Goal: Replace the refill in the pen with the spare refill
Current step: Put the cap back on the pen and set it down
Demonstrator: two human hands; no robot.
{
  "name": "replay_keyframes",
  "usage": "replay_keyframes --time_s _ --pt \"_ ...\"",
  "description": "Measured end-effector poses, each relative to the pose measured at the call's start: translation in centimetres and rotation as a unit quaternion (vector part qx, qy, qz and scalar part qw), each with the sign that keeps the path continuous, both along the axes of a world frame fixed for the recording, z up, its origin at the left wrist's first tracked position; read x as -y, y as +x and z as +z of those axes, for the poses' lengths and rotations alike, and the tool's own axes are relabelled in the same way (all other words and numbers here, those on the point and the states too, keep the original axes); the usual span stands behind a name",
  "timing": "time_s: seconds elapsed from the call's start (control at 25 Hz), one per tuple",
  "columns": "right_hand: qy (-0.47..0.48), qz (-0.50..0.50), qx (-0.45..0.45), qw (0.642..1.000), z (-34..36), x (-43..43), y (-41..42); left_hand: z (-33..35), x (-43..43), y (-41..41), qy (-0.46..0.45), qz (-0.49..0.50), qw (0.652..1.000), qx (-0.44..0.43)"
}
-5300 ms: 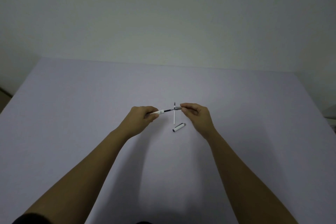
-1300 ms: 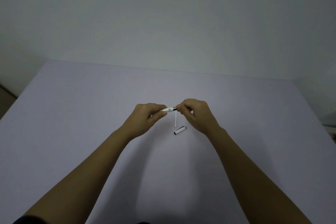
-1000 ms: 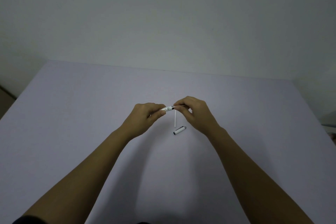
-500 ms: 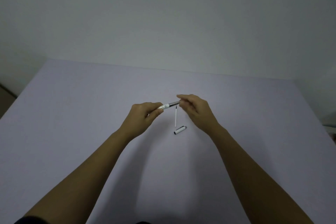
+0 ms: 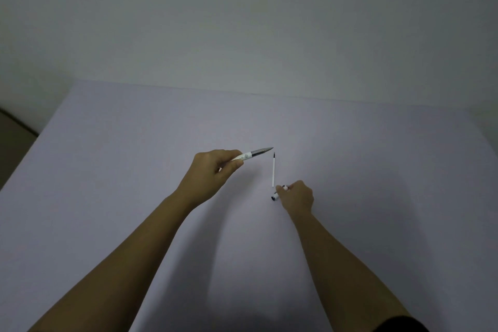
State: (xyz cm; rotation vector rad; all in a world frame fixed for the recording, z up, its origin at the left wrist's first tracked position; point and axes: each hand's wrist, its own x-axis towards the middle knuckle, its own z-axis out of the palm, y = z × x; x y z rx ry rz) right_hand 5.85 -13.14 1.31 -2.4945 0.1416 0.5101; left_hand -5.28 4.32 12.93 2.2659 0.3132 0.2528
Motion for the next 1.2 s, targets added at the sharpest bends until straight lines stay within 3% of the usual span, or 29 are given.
replay_keyframes --time_s 0.24,0.36,0.52,0.64,0.84,1.2 --pt "0.027 -0.058 -0.029 0.998 0.4 0.1 0.7 -0.7 -0.4 0.0 0.001 0.005 1.000 -0.012" --pt "0.148 -0.094 -0.045 0.983 2.1 0.6 1.9 -1.5 -0.1 -0.1 -0.003 -0.005 1.000 -0.023" --pt "0.450 -0.164 -0.103 0.872 6.0 1.2 2.0 -2.5 0.3 -0.1 -0.002 -0.006 0.999 -0.038" --pt "0.541 -0.142 -0.114 0.821 8.6 1.5 1.0 -2.5 1.0 -0.2 -0.010 0.003 0.999 -0.033" --pt "0.562 -0.135 -0.109 0.809 9.5 1.4 -0.2 -1.7 1.4 -0.4 0.000 0.013 1.000 -0.011" --pt "0.546 -0.056 -0.105 0.829 10.1 0.5 -1.6 -1.1 1.8 -0.3 0.008 -0.009 1.000 -0.003"
